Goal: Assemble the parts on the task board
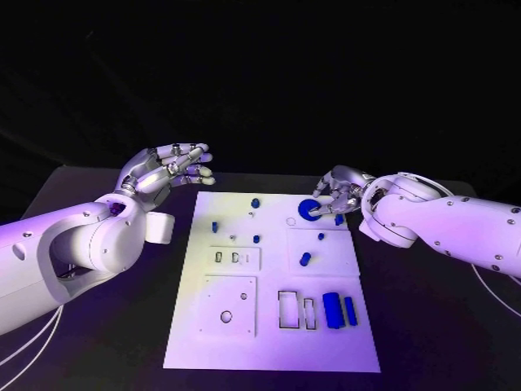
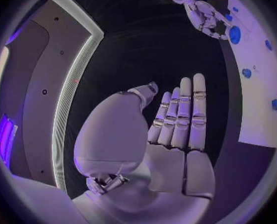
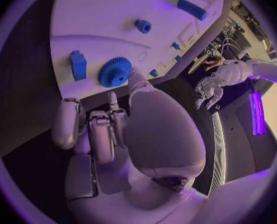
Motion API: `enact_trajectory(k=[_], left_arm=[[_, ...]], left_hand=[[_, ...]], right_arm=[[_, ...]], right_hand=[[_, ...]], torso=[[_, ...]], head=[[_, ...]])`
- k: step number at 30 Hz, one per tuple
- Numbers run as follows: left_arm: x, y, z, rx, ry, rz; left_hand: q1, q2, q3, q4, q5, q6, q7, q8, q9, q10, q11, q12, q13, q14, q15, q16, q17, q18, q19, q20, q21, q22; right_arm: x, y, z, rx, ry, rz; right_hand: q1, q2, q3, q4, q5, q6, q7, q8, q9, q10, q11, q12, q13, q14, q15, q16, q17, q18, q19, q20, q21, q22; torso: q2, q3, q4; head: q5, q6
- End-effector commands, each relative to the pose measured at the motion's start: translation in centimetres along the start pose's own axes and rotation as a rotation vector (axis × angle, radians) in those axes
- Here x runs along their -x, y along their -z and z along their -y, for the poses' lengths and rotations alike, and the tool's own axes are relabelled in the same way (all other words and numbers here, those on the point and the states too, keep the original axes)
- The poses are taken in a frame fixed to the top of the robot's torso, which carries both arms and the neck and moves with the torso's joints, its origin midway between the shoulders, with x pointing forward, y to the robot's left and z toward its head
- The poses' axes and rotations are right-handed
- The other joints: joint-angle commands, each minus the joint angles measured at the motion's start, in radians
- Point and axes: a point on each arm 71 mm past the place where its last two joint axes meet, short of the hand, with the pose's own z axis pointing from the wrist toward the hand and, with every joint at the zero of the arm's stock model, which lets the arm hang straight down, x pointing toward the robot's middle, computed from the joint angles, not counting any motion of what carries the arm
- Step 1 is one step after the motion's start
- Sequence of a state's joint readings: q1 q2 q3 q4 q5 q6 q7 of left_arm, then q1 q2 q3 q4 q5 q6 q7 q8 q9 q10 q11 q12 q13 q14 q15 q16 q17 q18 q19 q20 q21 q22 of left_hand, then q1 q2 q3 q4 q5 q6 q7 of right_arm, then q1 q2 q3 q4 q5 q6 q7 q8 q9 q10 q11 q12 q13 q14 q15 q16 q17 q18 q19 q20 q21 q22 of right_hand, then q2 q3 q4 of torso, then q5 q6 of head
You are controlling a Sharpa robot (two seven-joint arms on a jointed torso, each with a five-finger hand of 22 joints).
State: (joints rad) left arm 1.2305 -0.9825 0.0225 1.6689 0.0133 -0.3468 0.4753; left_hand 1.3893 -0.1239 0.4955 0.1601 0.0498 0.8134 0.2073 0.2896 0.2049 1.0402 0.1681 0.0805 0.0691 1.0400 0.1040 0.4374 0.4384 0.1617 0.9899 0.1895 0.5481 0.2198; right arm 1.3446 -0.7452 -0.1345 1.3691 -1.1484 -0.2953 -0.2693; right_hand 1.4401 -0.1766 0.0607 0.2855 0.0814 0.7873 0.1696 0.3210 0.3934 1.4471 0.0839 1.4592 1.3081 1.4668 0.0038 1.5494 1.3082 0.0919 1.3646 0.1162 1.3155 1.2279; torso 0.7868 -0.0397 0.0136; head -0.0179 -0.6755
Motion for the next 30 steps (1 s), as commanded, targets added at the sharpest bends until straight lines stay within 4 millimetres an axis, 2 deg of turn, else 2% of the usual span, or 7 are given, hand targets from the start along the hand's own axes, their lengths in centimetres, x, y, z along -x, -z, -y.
enact_trajectory(k=[1, 6, 11, 16, 30], left_arm=[[-0.2, 0.0, 0.1, -0.001, 0.012, -0.021], [-0.2, -0.1, 0.0, 0.002, 0.012, -0.021], [-0.3, -0.1, 0.0, 0.003, 0.014, -0.024], [-0.3, -0.1, 0.0, 0.004, 0.015, -0.026], [-0.2, -0.1, 0.0, 0.006, 0.014, -0.025]], left_hand=[[-0.011, -0.001, 0.004, 0.0, 0.004, -0.009, 0.033, -0.004, 0.002, -0.002, 0.005, -0.004, 0.001, -0.009, 0.0, 0.004, 0.001, 0.017, -0.008, 0.0, 0.006, 0.001], [-0.011, -0.001, 0.004, 0.0, 0.004, -0.009, 0.033, -0.004, 0.002, -0.002, 0.005, -0.004, 0.001, -0.009, 0.0, 0.004, 0.001, 0.017, -0.008, 0.0, 0.006, 0.001], [-0.011, -0.001, 0.004, 0.0, 0.004, -0.009, 0.033, -0.004, 0.002, -0.002, 0.005, -0.004, 0.001, -0.009, 0.0, 0.004, 0.001, 0.017, -0.008, 0.0, 0.006, 0.001], [-0.011, -0.001, 0.004, 0.0, 0.004, -0.009, 0.033, -0.004, 0.002, -0.002, 0.005, -0.004, 0.001, -0.009, 0.0, 0.004, 0.001, 0.017, -0.008, 0.0, 0.006, 0.001], [-0.014, -0.001, 0.005, -0.001, 0.004, -0.011, 0.033, -0.005, 0.002, -0.003, 0.006, -0.005, 0.001, -0.011, 0.0, 0.006, 0.004, 0.017, -0.011, 0.0, 0.008, 0.002]], right_arm=[[-0.1, -0.1, 0.0, -0.008, 0.011, -0.008], [-0.2, -0.1, -0.2, -0.002, 0.023, -0.005], [-0.4, -0.2, -0.5, 0.006, 0.039, -0.008], [-0.6, -0.4, -0.4, -0.007, 0.041, -0.017], [-1.2, -0.6, -0.1, -0.024, 0.049, -0.039]], right_hand=[[0.008, 0.008, 0.001, -0.001, -0.001, -0.002, -0.002, 0.008, 0.002, 0.011, 0.0, 0.006, 0.107, 0.095, 0.007, 0.006, 0.217, -0.014, 0.01, 0.0, 0.006, 0.002], [0.018, 0.019, 0.01, -0.006, -0.001, 0.003, -0.004, 0.015, 0.003, 0.011, -0.001, 0.008, 0.11, 0.095, 0.007, 0.007, 0.219, -0.014, 0.011, 0.0, 0.01, 0.007], [0.028, 0.025, 0.018, -0.01, -0.001, 0.008, -0.005, 0.019, 0.003, 0.014, -0.002, 0.01, 0.114, 0.095, 0.006, 0.008, 0.221, -0.015, 0.013, -0.001, 0.014, 0.014], [0.053, 0.039, 0.046, -0.026, 0.0, 0.019, -0.007, 0.024, 0.001, 0.017, -0.004, 0.014, 0.12, 0.095, 0.004, 0.009, 0.224, -0.016, 0.014, -0.002, 0.018, 0.021], [0.055, 0.038, 0.05, -0.028, -0.001, 0.02, -0.006, 0.024, 0.0, 0.015, -0.004, 0.011, 0.117, 0.095, 0.004, 0.009, 0.224, -0.016, 0.014, -0.002, 0.019, 0.022]], torso=[[-0.001, -0.0016, 0.0006], [-0.001, 0.0, -0.0013], [-0.001, -0.0011, 0.0002], [0.0, 0.0001, 0.0017], [0.0, 0.0011, 0.0012]], head=[[-0.002, -0.004], [-0.002, -0.003], [-0.004, -0.003], [-0.005, -0.004], [-0.006, -0.014]])
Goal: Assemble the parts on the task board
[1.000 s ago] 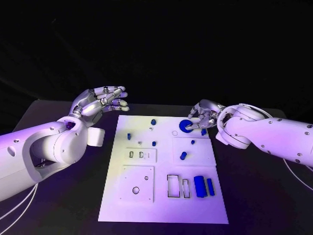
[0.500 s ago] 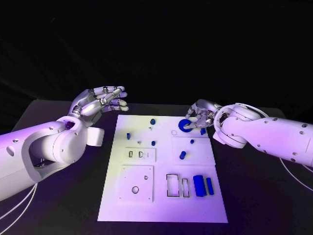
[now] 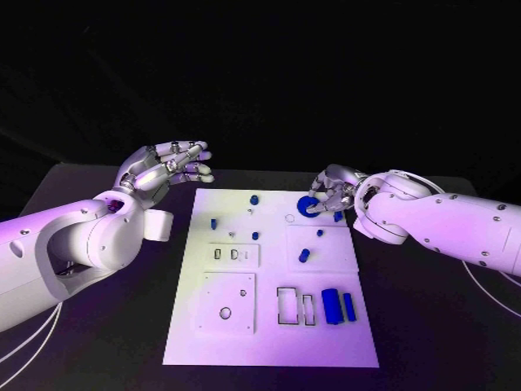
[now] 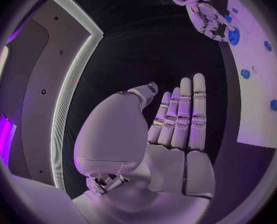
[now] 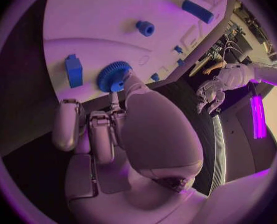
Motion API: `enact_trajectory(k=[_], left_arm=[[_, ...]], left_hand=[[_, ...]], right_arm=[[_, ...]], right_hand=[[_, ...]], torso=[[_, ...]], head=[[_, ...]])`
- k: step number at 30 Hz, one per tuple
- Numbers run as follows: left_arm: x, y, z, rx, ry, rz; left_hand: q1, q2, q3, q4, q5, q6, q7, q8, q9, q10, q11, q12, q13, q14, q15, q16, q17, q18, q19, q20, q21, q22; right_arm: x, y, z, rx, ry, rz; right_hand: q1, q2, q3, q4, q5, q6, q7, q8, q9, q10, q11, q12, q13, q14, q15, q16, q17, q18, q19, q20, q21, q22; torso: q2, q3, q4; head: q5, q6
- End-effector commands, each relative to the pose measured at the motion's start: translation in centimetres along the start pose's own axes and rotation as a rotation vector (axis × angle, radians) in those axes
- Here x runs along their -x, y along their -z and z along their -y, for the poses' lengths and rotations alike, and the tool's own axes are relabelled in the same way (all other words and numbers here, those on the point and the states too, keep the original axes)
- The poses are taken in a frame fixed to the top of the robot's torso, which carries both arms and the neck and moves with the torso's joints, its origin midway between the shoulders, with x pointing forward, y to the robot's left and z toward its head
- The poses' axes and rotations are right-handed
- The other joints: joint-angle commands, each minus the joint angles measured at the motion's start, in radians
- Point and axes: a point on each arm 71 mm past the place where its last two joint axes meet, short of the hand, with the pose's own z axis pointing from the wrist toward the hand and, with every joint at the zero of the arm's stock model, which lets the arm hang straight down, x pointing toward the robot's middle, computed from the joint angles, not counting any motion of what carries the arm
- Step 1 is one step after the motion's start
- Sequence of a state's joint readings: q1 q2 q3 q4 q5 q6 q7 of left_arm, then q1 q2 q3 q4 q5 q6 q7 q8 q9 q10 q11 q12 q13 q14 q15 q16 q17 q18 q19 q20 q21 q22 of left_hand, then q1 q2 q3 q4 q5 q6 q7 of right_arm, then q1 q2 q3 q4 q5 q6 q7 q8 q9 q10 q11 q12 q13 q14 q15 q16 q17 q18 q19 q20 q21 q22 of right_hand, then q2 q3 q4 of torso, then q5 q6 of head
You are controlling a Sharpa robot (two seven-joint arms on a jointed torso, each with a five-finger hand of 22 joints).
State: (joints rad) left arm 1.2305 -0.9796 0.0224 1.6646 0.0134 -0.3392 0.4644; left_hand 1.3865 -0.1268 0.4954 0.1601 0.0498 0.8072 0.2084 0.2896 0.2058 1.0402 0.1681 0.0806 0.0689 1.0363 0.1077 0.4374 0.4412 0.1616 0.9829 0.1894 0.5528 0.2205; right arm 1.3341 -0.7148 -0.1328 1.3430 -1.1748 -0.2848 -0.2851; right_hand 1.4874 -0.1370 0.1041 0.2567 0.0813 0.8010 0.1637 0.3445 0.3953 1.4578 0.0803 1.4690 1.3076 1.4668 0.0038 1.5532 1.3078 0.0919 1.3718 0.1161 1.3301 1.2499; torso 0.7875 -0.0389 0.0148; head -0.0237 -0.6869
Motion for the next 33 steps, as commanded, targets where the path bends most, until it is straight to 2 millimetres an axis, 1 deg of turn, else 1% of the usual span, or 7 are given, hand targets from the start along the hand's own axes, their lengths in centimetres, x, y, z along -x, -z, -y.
enact_trajectory(k=[1, 11, 16, 21, 26, 29, 33], left_arm=[[-0.2, -0.1, 0.1, -0.005, 0.011, -0.019], [-0.2, -0.1, 0.1, -0.005, 0.01, -0.019], [-0.1, -0.1, 0.1, -0.004, 0.01, -0.019], [-0.1, -0.1, 0.1, -0.004, 0.01, -0.018], [-0.2, -0.1, 0.0, -0.003, 0.011, -0.02], [-0.2, -0.1, 0.0, -0.003, 0.011, -0.02], [-0.2, -0.1, 0.0, -0.003, 0.011, -0.02]], left_hand=[[-0.011, 0.002, 0.005, -0.001, 0.004, -0.004, 0.032, -0.005, 0.001, -0.003, 0.006, -0.006, 0.001, -0.007, -0.003, 0.006, 0.001, 0.017, -0.004, 0.0, 0.004, 0.001], [-0.012, 0.001, 0.006, -0.001, 0.004, -0.006, 0.033, -0.006, 0.001, -0.005, 0.006, -0.007, 0.001, -0.008, -0.003, 0.006, 0.002, 0.017, -0.005, 0.0, 0.005, 0.002], [-0.012, 0.001, 0.006, -0.001, 0.004, -0.006, 0.033, -0.006, 0.001, -0.005, 0.006, -0.007, 0.001, -0.008, -0.003, 0.006, 0.002, 0.017, -0.005, 0.0, 0.005, 0.002], [-0.012, 0.001, 0.006, -0.001, 0.004, -0.006, 0.033, -0.006, 0.001, -0.005, 0.006, -0.007, 0.001, -0.008, -0.003, 0.006, 0.002, 0.017, -0.005, 0.0, 0.005, 0.002], [-0.012, 0.001, 0.006, -0.001, 0.004, -0.006, 0.033, -0.006, 0.001, -0.005, 0.006, -0.007, 0.001, -0.008, -0.003, 0.006, 0.002, 0.017, -0.005, 0.0, 0.005, 0.002], [-0.012, 0.001, 0.006, -0.001, 0.004, -0.006, 0.033, -0.006, 0.001, -0.005, 0.006, -0.007, 0.001, -0.008, -0.003, 0.006, 0.002, 0.017, -0.005, 0.0, 0.005, 0.002], [-0.012, 0.001, 0.006, -0.001, 0.004, -0.006, 0.033, -0.006, 0.001, -0.005, 0.006, -0.007, 0.001, -0.008, -0.003, 0.006, 0.002, 0.017, -0.005, 0.0, 0.005, 0.002]], right_arm=[[-0.5, 0.0, 0.3, -0.017, 0.024, -0.029], [-0.6, 0.2, 0.5, -0.015, 0.039, -0.031], [-0.8, 0.3, 0.4, -0.004, 0.076, -0.034], [-0.8, 0.4, 0.2, 0.013, 0.113, -0.015], [-0.6, 0.4, -0.1, 0.035, 0.133, 0.02], [-0.6, 0.5, -0.3, 0.047, 0.135, 0.042], [-0.4, 0.6, -0.7, 0.07, 0.138, 0.084]], right_hand=[[0.008, -0.001, 0.007, 0.001, 0.0, 0.006, -0.001, 0.0, -0.002, 0.004, -0.001, 0.002, 0.118, 0.095, 0.004, 0.005, 0.224, -0.016, 0.007, -0.002, 0.004, 0.0], [0.007, -0.003, 0.007, 0.0, -0.001, 0.006, 0.0, 0.0, -0.002, 0.003, 0.0, 0.001, 0.117, 0.095, 0.004, 0.005, 0.224, -0.016, 0.006, -0.002, 0.004, 0.0], [0.012, -0.012, 0.012, -0.006, -0.001, 0.008, -0.001, 0.0, -0.003, 0.004, -0.001, 0.002, 0.119, 0.096, 0.004, 0.007, 0.228, -0.018, 0.012, -0.003, 0.012, 0.012], [0.034, -0.013, 0.048, -0.03, 0.0, 0.03, -0.005, 0.006, -0.006, 0.01, -0.004, 0.006, 0.127, 0.097, 0.002, 0.008, 0.231, -0.021, 0.017, -0.004, 0.021, 0.026], [0.03, -0.006, 0.087, -0.035, 0.0, 0.061, -0.011, 0.008, -0.008, 0.016, -0.01, 0.01, 0.134, 0.097, -0.003, 0.008, 0.233, -0.023, 0.023, -0.008, 0.029, 0.039], [0.023, -0.007, 0.098, -0.034, 0.0, 0.069, -0.014, 0.007, -0.009, 0.018, -0.012, 0.011, 0.136, 0.097, -0.005, 0.009, 0.233, -0.024, 0.025, -0.01, 0.033, 0.044], [-0.017, -0.009, 0.124, -0.019, -0.001, 0.085, -0.018, 0.0, -0.013, 0.024, -0.017, 0.015, 0.143, 0.098, -0.009, 0.009, 0.236, -0.026, 0.032, -0.013, 0.041, 0.057]], torso=[[0.0, 0.0003, 0.0001], [-0.001, 0.0005, -0.001], [0.0, 0.0004, 0.0003], [0.0, 0.0, -0.0005], [0.0, -0.0006, 0.0001], [0.0, -0.0006, 0.0002], [0.0, -0.0002, 0.0008]], head=[[0.0, -0.003], [0.002, -0.003], [0.0, -0.003], [0.0, -0.002], [-0.001, -0.001], [0.0, 0.0], [0.0, 0.002]])
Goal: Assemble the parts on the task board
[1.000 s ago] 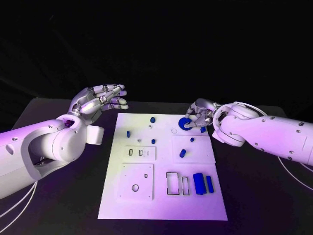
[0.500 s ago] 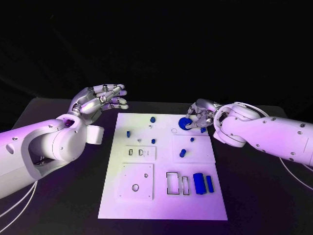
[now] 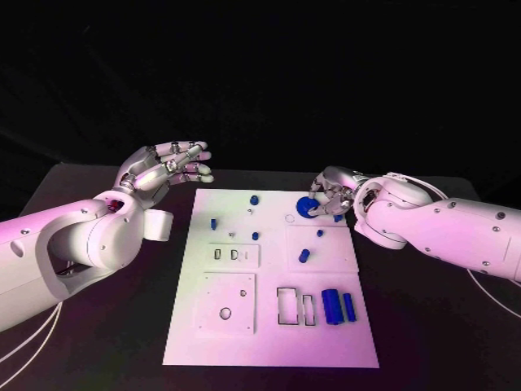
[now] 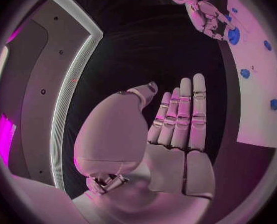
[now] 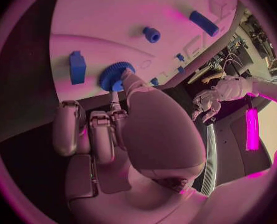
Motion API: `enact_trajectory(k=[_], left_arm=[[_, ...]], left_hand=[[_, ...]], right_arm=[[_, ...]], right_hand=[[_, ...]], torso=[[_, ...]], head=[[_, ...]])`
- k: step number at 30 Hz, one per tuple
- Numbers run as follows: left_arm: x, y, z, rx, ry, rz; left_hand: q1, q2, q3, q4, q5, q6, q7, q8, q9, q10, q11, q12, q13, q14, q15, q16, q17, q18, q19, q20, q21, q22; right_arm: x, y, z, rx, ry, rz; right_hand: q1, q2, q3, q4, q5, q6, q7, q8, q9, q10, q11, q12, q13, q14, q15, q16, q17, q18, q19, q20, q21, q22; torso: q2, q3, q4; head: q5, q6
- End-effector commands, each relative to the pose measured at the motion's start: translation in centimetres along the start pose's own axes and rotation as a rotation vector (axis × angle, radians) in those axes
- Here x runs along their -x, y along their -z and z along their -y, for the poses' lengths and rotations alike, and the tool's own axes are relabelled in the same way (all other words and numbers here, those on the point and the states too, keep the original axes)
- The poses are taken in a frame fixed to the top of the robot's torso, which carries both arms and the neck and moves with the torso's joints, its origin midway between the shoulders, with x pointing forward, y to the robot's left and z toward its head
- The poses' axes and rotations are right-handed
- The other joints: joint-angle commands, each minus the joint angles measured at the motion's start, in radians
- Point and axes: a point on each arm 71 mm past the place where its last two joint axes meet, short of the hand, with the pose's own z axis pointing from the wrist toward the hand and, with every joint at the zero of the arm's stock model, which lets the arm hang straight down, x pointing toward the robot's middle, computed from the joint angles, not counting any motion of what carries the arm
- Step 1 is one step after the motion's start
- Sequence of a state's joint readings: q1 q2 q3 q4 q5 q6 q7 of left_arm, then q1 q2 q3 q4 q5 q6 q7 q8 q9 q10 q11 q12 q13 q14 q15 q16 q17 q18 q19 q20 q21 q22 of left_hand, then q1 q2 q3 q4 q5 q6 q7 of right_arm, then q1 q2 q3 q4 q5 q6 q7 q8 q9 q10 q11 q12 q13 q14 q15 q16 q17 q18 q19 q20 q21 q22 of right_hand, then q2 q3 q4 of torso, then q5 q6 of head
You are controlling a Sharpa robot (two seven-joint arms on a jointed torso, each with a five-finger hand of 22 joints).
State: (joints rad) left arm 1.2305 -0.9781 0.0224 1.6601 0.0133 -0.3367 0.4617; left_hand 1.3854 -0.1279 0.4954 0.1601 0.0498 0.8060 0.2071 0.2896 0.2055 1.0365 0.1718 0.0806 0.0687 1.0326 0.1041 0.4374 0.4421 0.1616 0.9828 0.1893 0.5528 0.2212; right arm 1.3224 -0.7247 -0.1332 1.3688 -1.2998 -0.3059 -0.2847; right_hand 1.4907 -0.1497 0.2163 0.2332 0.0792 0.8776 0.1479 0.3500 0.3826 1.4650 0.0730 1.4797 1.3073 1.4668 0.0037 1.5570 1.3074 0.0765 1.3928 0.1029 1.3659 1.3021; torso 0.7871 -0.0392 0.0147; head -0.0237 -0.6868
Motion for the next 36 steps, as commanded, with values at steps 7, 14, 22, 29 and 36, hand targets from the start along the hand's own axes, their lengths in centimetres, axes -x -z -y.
enact_trajectory(k=[7, 14, 22, 29, 36], left_arm=[[-0.2, -0.1, 0.1, -0.004, 0.011, -0.021], [-0.1, -0.1, 0.1, -0.003, 0.01, -0.019], [-0.2, -0.1, 0.0, -0.002, 0.013, -0.024], [-0.4, -0.2, 0.0, -0.001, 0.014, -0.027], [-0.5, -0.2, -0.1, -0.001, 0.016, -0.03]], left_hand=[[-0.01, 0.003, 0.006, -0.001, 0.004, -0.005, 0.034, -0.006, 0.001, -0.001, 0.002, -0.007, 0.001, -0.004, 0.001, 0.006, 0.001, 0.017, -0.005, 0.0, 0.005, 0.001], [-0.01, 0.003, 0.006, -0.001, 0.004, -0.005, 0.034, -0.006, 0.001, -0.001, 0.002, -0.007, 0.001, -0.004, 0.001, 0.006, 0.001, 0.017, -0.005, 0.0, 0.005, 0.001], [-0.013, 0.003, 0.008, -0.002, 0.004, -0.006, 0.034, -0.007, 0.001, -0.002, 0.003, -0.007, 0.001, -0.007, 0.001, 0.009, 0.005, 0.017, -0.008, 0.001, 0.008, 0.003], [-0.013, 0.003, 0.008, -0.002, 0.004, -0.006, 0.034, -0.007, 0.001, -0.002, 0.003, -0.007, 0.001, -0.007, 0.001, 0.009, 0.005, 0.017, -0.008, 0.001, 0.008, 0.003], [-0.013, 0.003, 0.008, -0.002, 0.004, -0.006, 0.034, -0.007, 0.001, -0.002, 0.003, -0.007, 0.001, -0.007, 0.001, 0.009, 0.005, 0.017, -0.008, 0.001, 0.008, 0.003]], right_arm=[[0.3, 0.4, -0.8, 0.024, 0.034, 0.1], [0.5, 1.1, -2.0, 0.062, 0.059, 0.151], [0.0, 1.9, -6.7, 0.208, 0.167, 0.209], [-0.8, 1.4, -9.6, 0.275, 0.218, 0.238], [-1.6, 0.9, -11.3, 0.314, 0.243, 0.252]], right_hand=[[-0.065, -0.006, 0.026, 0.022, -0.001, 0.024, -0.007, -0.009, -0.001, 0.024, -0.013, 0.008, 0.15, 0.098, -0.012, 0.006, 0.238, -0.013, 0.018, -0.003, 0.014, 0.017], [-0.071, -0.007, 0.028, 0.025, 0.0, 0.026, -0.008, -0.01, 0.0, 0.025, -0.014, 0.009, 0.151, 0.098, -0.013, 0.006, 0.238, -0.015, 0.022, -0.004, 0.018, 0.023], [-0.067, -0.009, 0.036, 0.02, 0.001, 0.027, -0.01, -0.012, -0.001, 0.026, -0.015, 0.01, 0.152, 0.099, -0.014, 0.007, 0.24, -0.017, 0.029, -0.005, 0.026, 0.034], [-0.066, -0.009, 0.037, 0.02, 0.001, 0.027, -0.01, -0.013, -0.001, 0.026, -0.016, 0.01, 0.153, 0.099, -0.014, 0.007, 0.24, -0.017, 0.029, -0.005, 0.026, 0.034], [-0.063, -0.011, 0.045, 0.016, 0.001, 0.027, -0.01, -0.016, -0.002, 0.026, -0.016, 0.009, 0.152, 0.098, -0.015, 0.006, 0.238, -0.017, 0.029, -0.006, 0.026, 0.034]], torso=[[0.0, 0.0, 0.0008], [0.0, 0.0003, -0.0017], [0.0, 0.0006, 0.0005], [0.002, 0.0, 0.0038], [0.004, -0.0006, 0.0036]], head=[[-0.001, 0.007], [0.003, 0.009], [0.004, 0.013], [0.008, 0.015], [0.017, 0.01]])
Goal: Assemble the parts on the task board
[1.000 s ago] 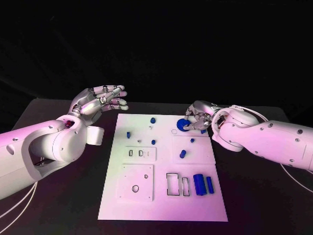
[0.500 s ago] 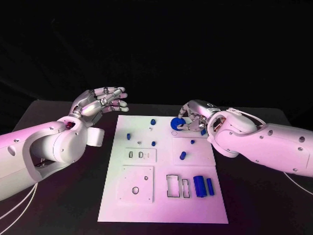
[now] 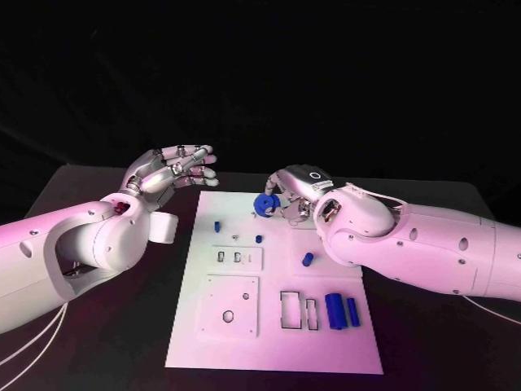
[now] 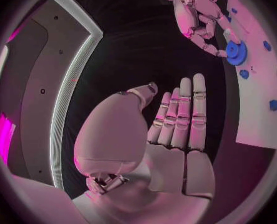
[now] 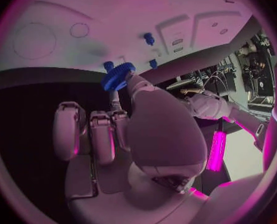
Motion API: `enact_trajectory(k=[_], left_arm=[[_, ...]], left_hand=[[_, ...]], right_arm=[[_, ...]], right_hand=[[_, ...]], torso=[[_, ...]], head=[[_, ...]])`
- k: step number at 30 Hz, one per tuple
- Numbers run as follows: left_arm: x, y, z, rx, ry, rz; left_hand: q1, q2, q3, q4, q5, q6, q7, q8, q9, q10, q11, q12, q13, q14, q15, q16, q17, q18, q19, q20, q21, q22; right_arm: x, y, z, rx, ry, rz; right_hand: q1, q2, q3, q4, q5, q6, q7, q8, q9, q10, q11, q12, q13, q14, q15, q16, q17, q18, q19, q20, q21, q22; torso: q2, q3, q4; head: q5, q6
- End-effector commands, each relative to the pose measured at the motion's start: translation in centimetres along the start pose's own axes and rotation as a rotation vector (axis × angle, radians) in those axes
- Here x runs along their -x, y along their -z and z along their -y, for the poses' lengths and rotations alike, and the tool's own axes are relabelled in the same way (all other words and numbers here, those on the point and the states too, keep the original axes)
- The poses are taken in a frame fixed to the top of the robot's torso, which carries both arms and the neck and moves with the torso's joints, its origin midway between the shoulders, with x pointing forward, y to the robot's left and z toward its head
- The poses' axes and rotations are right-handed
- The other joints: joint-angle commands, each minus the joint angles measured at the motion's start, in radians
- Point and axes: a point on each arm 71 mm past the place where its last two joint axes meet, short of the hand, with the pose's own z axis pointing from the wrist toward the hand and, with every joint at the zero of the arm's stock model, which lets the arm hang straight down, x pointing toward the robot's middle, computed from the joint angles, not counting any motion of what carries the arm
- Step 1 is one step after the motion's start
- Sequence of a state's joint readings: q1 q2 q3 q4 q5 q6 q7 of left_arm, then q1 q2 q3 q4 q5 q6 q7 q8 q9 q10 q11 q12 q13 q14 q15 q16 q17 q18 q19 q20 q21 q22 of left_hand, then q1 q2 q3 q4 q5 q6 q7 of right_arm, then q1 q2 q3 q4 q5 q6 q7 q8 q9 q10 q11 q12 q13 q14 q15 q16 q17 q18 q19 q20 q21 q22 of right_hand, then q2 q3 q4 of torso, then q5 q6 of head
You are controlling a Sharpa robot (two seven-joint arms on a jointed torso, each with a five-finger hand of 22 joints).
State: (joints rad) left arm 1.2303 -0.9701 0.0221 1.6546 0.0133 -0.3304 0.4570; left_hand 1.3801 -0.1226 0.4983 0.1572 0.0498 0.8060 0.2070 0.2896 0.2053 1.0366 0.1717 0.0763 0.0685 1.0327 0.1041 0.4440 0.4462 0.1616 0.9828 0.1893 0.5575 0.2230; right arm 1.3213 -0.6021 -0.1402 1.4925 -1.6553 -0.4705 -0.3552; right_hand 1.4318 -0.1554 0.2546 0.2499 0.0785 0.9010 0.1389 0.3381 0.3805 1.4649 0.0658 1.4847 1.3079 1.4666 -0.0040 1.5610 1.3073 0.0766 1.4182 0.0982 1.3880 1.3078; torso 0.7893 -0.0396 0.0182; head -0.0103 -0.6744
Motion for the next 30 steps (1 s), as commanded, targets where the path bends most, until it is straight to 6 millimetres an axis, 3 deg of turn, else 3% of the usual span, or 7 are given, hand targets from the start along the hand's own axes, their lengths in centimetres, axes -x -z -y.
enact_trajectory(k=[1, 6, 18, 30], left_arm=[[-0.3, -0.1, 0.1, -0.006, 0.012, -0.023], [-0.4, -0.1, 0.0, -0.006, 0.013, -0.025], [-0.6, -0.3, 0.0, -0.007, 0.014, -0.029], [-0.7, -0.3, 0.0, -0.007, 0.015, -0.03]], left_hand=[[-0.008, -0.002, 0.005, 0.001, 0.004, -0.006, 0.034, -0.007, 0.002, -0.002, 0.003, -0.003, 0.002, -0.007, 0.001, 0.002, 0.001, 0.017, -0.008, 0.001, 0.004, 0.001], [-0.008, -0.002, 0.005, 0.001, 0.004, -0.006, 0.034, -0.007, 0.002, -0.002, 0.003, -0.003, 0.002, -0.007, 0.001, 0.002, 0.001, 0.017, -0.008, 0.001, 0.004, 0.001], [-0.009, -0.002, 0.007, -0.001, 0.004, -0.005, 0.034, -0.007, 0.002, -0.002, 0.002, -0.003, 0.002, -0.008, 0.001, 0.004, 0.003, 0.018, -0.009, 0.001, 0.006, 0.002], [-0.009, -0.002, 0.007, -0.001, 0.004, -0.005, 0.034, -0.007, 0.002, -0.002, 0.002, -0.003, 0.002, -0.008, 0.001, 0.004, 0.003, 0.018, -0.009, 0.001, 0.006, 0.002]], right_arm=[[0.0, -0.2, -0.5, 0.022, 0.053, 0.041], [-0.9, -0.6, -1.4, 0.037, 0.049, 0.033], [-3.1, -1.1, -2.6, 0.049, 0.037, 0.003], [-3.7, -1.5, -2.5, 0.032, 0.041, -0.002]], right_hand=[[-0.004, -0.006, 0.006, -0.001, 0.002, 0.003, -0.001, -0.004, 0.0, 0.026, -0.009, 0.003, 0.151, 0.098, -0.007, 0.002, 0.238, -0.017, 0.003, -0.001, 0.004, 0.029], [-0.003, -0.007, 0.008, -0.002, 0.002, 0.003, -0.001, -0.006, 0.0, 0.026, -0.009, 0.004, 0.152, 0.099, -0.007, 0.002, 0.239, -0.017, 0.004, -0.001, 0.004, 0.029], [-0.003, -0.008, 0.011, -0.003, 0.002, 0.002, 0.0, -0.008, 0.0, 0.026, -0.008, 0.004, 0.152, 0.099, -0.007, 0.002, 0.238, -0.018, 0.004, -0.001, 0.005, 0.031], [-0.003, -0.008, 0.012, -0.003, 0.002, 0.001, 0.0, -0.009, -0.001, 0.026, -0.008, 0.003, 0.151, 0.098, -0.007, 0.002, 0.238, -0.018, 0.004, -0.001, 0.005, 0.031]], torso=[[0.002, -0.0004, 0.0002], [0.005, -0.002, 0.002], [0.004, -0.0006, 0.0024], [0.004, 0.0002, 0.0011]], head=[[0.005, -0.003], [0.005, -0.004], [0.011, -0.008], [0.015, -0.01]])
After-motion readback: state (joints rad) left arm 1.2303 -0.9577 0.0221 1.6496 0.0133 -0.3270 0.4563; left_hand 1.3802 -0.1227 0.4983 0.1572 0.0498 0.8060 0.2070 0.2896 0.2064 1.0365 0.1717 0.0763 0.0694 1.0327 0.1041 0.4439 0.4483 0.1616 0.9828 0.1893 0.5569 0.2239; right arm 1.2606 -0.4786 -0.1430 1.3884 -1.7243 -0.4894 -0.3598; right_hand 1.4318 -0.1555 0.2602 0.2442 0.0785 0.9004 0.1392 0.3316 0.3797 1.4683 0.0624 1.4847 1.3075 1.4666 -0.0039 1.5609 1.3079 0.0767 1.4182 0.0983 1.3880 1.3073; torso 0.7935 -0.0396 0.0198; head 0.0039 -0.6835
